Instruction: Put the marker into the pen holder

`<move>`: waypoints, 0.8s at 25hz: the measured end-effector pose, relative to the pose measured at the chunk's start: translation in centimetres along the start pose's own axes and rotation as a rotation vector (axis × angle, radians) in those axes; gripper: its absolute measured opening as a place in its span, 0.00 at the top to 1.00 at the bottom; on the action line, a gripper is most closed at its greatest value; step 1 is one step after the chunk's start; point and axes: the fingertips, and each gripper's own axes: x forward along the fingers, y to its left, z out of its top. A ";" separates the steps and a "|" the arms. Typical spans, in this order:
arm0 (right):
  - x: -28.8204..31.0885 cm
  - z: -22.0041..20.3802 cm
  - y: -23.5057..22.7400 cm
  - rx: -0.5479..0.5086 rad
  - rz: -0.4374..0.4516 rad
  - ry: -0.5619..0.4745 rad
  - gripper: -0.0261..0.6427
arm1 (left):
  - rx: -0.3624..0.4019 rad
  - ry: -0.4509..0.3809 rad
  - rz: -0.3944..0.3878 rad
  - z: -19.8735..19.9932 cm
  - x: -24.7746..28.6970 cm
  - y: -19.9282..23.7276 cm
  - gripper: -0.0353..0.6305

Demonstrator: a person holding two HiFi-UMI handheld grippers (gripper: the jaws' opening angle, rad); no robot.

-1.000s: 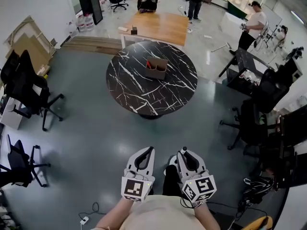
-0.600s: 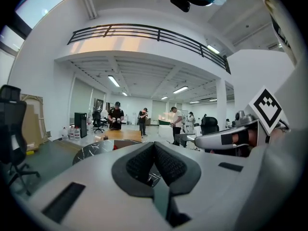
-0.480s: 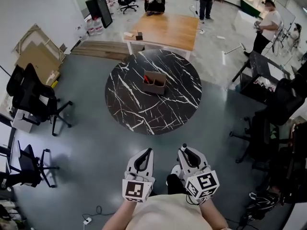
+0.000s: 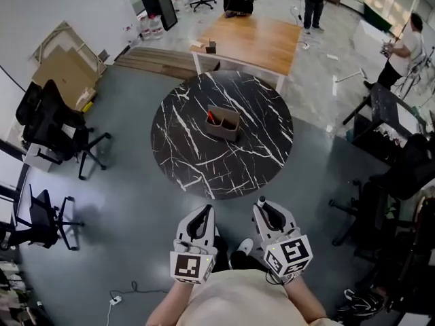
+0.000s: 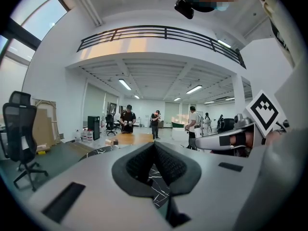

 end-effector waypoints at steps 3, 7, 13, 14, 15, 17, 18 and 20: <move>2.3 0.4 -1.6 -0.014 -0.003 0.009 0.85 | -0.015 -0.021 0.000 0.0 2.9 1.1 0.93; 5.9 1.2 -3.9 -0.014 -0.040 0.024 0.85 | -0.024 0.000 -0.022 -0.6 6.9 3.6 0.93; 13.5 4.2 -6.0 -0.042 -0.079 0.030 0.85 | -0.087 -0.039 -0.067 0.9 14.4 8.6 0.93; 14.9 4.7 -6.2 -0.050 -0.084 0.025 0.85 | -0.087 -0.041 -0.080 1.2 15.7 9.5 0.93; 16.2 5.3 -6.4 -0.056 -0.091 0.019 0.85 | -0.081 -0.036 -0.096 1.4 16.8 10.2 0.93; 18.4 6.3 -6.8 -0.065 -0.108 0.004 0.85 | -0.093 -0.056 -0.123 2.1 18.6 11.5 0.93; 19.4 6.8 -7.0 -0.066 -0.119 -0.004 0.85 | -0.104 -0.070 -0.133 2.4 19.4 12.1 0.93; 21.2 7.9 -7.5 -0.061 -0.140 -0.019 0.85 | -0.115 -0.084 -0.143 2.9 20.8 13.3 0.93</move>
